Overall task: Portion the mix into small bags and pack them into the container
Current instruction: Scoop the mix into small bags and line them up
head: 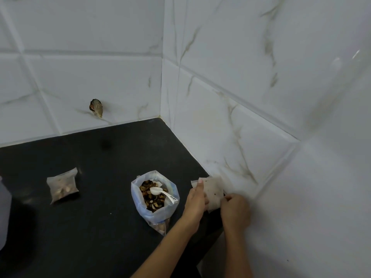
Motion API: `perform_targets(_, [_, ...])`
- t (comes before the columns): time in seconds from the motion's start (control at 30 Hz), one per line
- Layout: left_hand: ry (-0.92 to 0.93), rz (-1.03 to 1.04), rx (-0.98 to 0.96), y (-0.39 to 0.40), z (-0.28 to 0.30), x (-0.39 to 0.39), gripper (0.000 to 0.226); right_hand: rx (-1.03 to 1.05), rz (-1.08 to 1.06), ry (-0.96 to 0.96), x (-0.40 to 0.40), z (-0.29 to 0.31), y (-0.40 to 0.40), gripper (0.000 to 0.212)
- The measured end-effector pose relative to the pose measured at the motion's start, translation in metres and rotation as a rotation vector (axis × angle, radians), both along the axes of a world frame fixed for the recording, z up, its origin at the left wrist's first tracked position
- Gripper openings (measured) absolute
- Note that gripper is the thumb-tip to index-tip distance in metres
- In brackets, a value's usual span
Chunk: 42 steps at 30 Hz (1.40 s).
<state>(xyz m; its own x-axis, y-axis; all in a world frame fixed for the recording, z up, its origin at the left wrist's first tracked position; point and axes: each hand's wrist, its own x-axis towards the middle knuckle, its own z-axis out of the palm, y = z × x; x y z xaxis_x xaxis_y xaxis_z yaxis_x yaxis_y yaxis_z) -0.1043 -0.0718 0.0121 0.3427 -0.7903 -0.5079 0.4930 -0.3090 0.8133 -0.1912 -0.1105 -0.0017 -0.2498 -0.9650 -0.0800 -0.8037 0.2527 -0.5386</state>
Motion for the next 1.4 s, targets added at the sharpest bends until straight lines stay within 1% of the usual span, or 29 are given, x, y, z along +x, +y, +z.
perform_targets(0.1, [-0.039,-0.012,-0.035,0.002,0.003,0.004,0.034,-0.1,-0.038,-0.01,-0.001,0.016,0.002,0.023])
perform_targets(0.17, [-0.116,-0.005,-0.123,0.009,0.012,0.011,0.034,-0.199,-0.043,-0.091,0.002,0.033,0.003,0.021])
perform_targets(0.2, [-0.177,0.013,-0.178,0.012,0.017,0.017,0.039,-0.256,-0.019,-0.156,0.005,0.042,0.003,0.02])
perform_targets(0.27, [-0.305,0.068,-0.273,0.021,0.03,0.033,0.061,-0.334,0.089,-0.311,0.015,0.06,0.004,0.019])
perform_targets(0.33, [-0.375,0.1,-0.356,0.033,0.043,0.052,0.083,-0.309,0.253,-0.516,0.032,0.072,0.007,0.014])
perform_targets(0.37, [-0.396,0.099,-0.388,0.038,0.047,0.063,0.092,-0.254,0.334,-0.6,0.043,0.075,0.01,0.012])
perform_targets(0.47, [-0.541,0.035,-0.466,0.057,0.056,0.096,0.104,-0.082,0.58,-0.725,0.073,0.076,0.02,0.016])
perform_targets(0.53, [-0.643,0.038,-0.51,0.071,0.06,0.113,0.104,-0.037,0.717,-0.727,0.096,0.074,0.03,0.018])
perform_targets(0.57, [-0.665,0.063,-0.526,0.077,0.062,0.118,0.102,-0.042,0.773,-0.679,0.106,0.074,0.034,0.017])
perform_targets(0.63, [-0.711,0.152,-0.545,0.09,0.064,0.129,0.091,-0.055,0.891,-0.573,0.124,0.073,0.042,0.014])
perform_targets(0.67, [-0.744,0.195,-0.541,0.096,0.063,0.135,0.085,-0.039,0.945,-0.551,0.132,0.072,0.046,0.015])
perform_targets(0.7, [-0.785,0.234,-0.53,0.104,0.062,0.143,0.081,-0.001,0.974,-0.573,0.142,0.072,0.051,0.019])
perform_targets(0.73, [-0.828,0.256,-0.519,0.109,0.061,0.148,0.079,0.038,0.946,-0.654,0.147,0.072,0.055,0.024])
perform_targets(0.77, [-0.876,0.276,-0.509,0.114,0.059,0.152,0.078,0.05,0.888,-0.732,0.151,0.073,0.058,0.025])
perform_targets(0.87, [-1.043,0.369,-0.428,0.129,0.06,0.165,0.077,-0.03,0.751,-0.911,0.164,0.089,0.07,0.011])
perform_targets(0.93, [-1.145,0.403,-0.371,0.135,0.062,0.171,0.078,-0.025,0.803,-0.978,0.169,0.106,0.078,0.013])
perform_targets(1.0, [-1.195,0.393,-0.347,0.139,0.06,0.177,0.077,0.018,0.976,-0.938,0.171,0.118,0.088,0.014])
perform_targets(1.07, [-1.256,0.367,-0.344,0.142,0.058,0.181,0.072,-0.023,1.145,-0.757,0.171,0.121,0.094,0.005])
perform_targets(1.1, [-1.303,0.354,-0.345,0.142,0.055,0.183,0.07,-0.062,1.183,-0.659,0.172,0.118,0.094,0.008])
perform_targets(1.13, [-1.346,0.345,-0.343,0.142,0.053,0.184,0.069,-0.098,1.188,-0.586,0.172,0.115,0.094,0.014])
perform_targets(1.2, [-1.392,0.34,-0.341,0.141,0.05,0.183,0.066,-0.161,1.154,-0.5,0.172,0.111,0.091,0.023])
perform_targets(1.3, [-1.424,0.277,-0.345,0.136,0.046,0.18,0.069,-0.232,1.114,-0.414,0.171,0.106,0.087,0.026])
perform_targets(1.4, [-1.462,0.242,-0.329,0.131,0.039,0.178,0.072,-0.149,1.126,-0.438,0.168,0.105,0.084,0.031])
